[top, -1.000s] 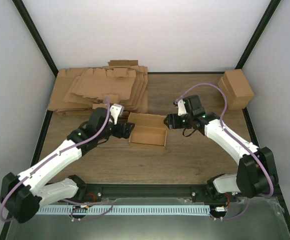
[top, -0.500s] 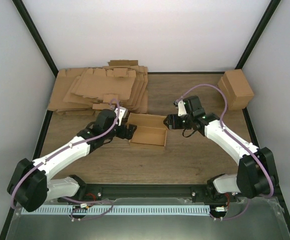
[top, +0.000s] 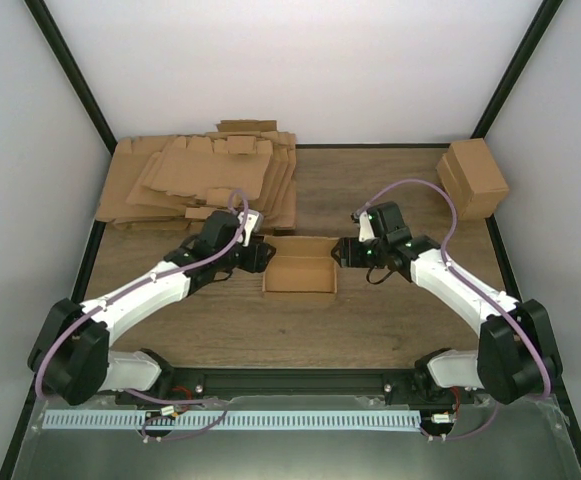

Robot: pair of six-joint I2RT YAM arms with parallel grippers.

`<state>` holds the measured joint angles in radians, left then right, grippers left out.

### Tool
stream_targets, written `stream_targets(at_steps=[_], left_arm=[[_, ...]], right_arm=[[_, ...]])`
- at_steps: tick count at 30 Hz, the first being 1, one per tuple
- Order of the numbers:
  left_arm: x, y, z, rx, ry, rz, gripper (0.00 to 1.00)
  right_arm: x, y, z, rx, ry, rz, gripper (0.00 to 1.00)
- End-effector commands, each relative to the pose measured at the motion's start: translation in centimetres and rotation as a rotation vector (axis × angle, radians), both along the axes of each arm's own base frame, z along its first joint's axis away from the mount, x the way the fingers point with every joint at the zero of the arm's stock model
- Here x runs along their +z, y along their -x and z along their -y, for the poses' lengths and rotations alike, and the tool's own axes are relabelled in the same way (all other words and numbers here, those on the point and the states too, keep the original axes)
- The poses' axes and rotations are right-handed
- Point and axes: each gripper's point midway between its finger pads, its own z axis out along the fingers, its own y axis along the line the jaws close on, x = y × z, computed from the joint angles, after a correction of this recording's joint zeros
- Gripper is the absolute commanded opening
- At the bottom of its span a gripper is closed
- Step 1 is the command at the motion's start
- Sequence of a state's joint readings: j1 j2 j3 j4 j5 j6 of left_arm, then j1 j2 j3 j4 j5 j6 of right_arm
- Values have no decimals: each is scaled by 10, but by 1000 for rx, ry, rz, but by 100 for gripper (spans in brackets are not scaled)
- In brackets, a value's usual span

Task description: Fold the paper box

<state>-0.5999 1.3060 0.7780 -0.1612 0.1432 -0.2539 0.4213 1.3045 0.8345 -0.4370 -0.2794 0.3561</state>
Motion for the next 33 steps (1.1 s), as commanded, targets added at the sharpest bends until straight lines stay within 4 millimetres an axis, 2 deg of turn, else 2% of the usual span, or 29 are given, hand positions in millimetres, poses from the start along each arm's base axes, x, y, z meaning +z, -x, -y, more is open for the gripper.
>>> stream_targets(at_steps=[1,7,11,18,22,28,33], left_arm=[[15,-6,13,-41,46,14,62],[8,-3,17,-30,69,-61,43],[1,3,14,27,93,-146,43],[4,12,19,145,200,-260,41],[8,19,28,162,229,-260,42],[7,22,25,214,253,-276,44],[16,27,21,237,280,-267,62]], right_arm=[[18,-4,-8,-5,-40,53,58],[24,-2,-16,1,-75,43,46],[28,3,-22,-5,-96,26,43],[27,12,-28,-27,-159,7,39],[26,15,-34,-33,-190,-1,37],[24,17,-31,-48,-178,11,35],[13,19,-20,-53,-114,32,34]])
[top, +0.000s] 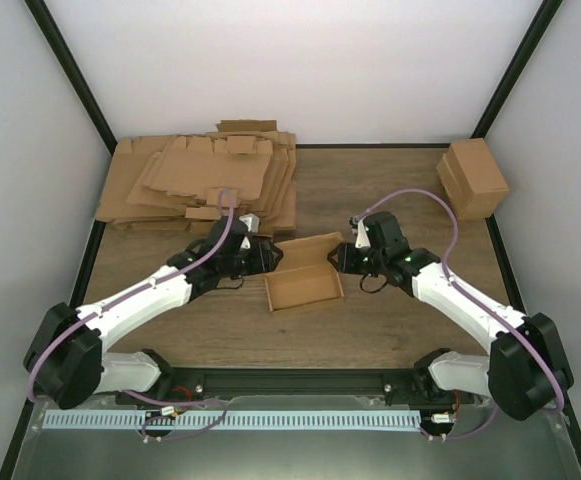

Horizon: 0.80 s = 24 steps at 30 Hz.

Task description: Fold the paper box

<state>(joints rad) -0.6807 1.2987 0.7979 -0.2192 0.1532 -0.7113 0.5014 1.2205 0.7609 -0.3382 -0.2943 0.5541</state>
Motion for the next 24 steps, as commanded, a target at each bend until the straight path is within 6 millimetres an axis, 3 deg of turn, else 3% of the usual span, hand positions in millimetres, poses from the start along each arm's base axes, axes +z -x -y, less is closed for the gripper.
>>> stream_targets(at_steps=[1,4,13,24], left_arm=[[18,4,-1,45,55,23,65],[21,9,-4,64,61,17,77],[6,29,-13,46,31,-26,87],[-3,31,5,-54,48,-14,51]], right_arm=[[-3,1,6,-5,44,48,34],[-10,2,11,-10,70,53,33],[-6,1,9,4,62,81,30],[-1,1,5,21,43,89,29]])
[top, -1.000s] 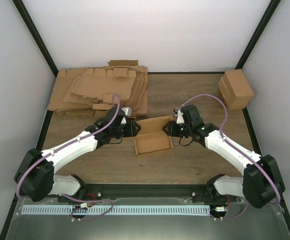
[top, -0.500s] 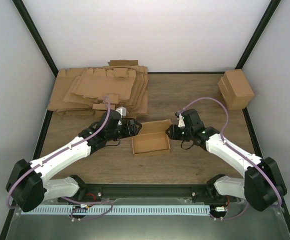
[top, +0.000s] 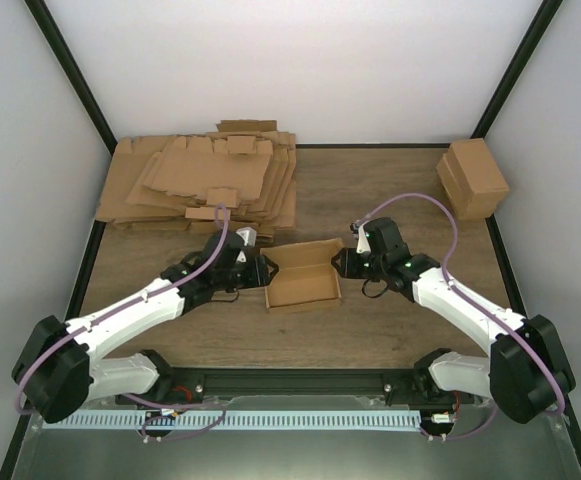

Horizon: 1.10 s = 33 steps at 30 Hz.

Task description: Fold the paper box

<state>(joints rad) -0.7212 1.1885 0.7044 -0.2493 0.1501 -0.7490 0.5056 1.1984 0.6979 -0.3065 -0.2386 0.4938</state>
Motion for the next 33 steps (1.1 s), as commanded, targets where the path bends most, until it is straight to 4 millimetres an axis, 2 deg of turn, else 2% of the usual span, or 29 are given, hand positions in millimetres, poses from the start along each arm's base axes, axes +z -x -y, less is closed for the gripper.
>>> stream_targets(at_steps=[1,7,12,19,24,26,28,32,33], left_arm=[[6,-1,15,-38,49,17,49],[1,0,17,-16,48,7,40],[-9,5,18,-10,45,-10,33],[-18,12,23,-14,32,-21,30],[-27,15,15,-11,-25,-27,31],[-27,18,12,-19,-41,-27,36],[-25,23,7,-21,-58,-24,55],[-15,35,-4,-34,-73,-23,87],[-11,39,-6,-44,-66,-22,92]], right_arm=[[15,-1,-6,17,-30,42,28],[7,6,-5,17,-40,21,19],[-4,14,-4,16,-40,1,17],[-17,23,-2,14,-31,-24,16],[-19,24,4,-3,0,-8,16],[-20,23,8,-11,17,0,16],[-21,23,11,-18,31,9,16],[-27,23,14,-23,49,14,14],[-28,23,14,-23,50,14,14]])
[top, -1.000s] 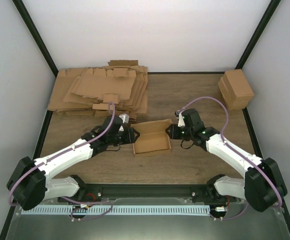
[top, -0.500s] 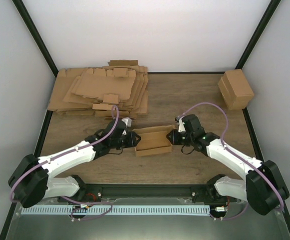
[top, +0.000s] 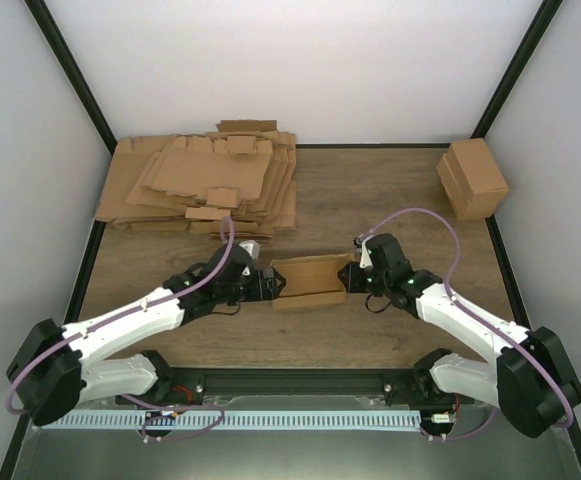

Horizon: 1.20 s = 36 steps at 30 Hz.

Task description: Fold the paper box

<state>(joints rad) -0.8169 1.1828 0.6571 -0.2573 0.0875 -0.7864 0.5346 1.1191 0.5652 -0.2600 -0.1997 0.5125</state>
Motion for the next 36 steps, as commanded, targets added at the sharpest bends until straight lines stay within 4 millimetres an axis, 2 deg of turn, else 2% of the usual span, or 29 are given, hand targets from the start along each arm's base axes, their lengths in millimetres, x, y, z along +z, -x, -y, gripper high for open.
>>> stream_targets(at_steps=[1,3,9,12,14,19,20,22,26,30,36], left_arm=[[15,17,-14,-25,-11,6,96],[33,23,-20,-26,20,33,100],[86,24,-34,16,97,136,100],[101,16,-22,-23,114,154,98],[101,8,-9,-68,115,144,95],[86,-2,34,-251,105,123,86],[72,-2,48,-318,102,91,79],[57,0,55,-355,94,55,77],[28,3,57,-380,57,10,73],[5,4,54,-377,20,-23,72],[-11,1,52,-374,-20,-41,71]], right_arm=[[-6,1,5,-12,30,17,14],[-7,1,5,-11,26,21,13],[-4,3,1,8,29,55,13],[-8,5,0,17,43,52,14],[-9,6,-1,18,48,50,15],[-8,9,3,9,58,42,22],[-5,11,5,2,60,36,30],[-5,15,6,1,59,24,39],[-5,26,6,10,24,-10,49],[4,40,-2,44,-51,-43,66],[49,52,-11,109,-174,28,83]])
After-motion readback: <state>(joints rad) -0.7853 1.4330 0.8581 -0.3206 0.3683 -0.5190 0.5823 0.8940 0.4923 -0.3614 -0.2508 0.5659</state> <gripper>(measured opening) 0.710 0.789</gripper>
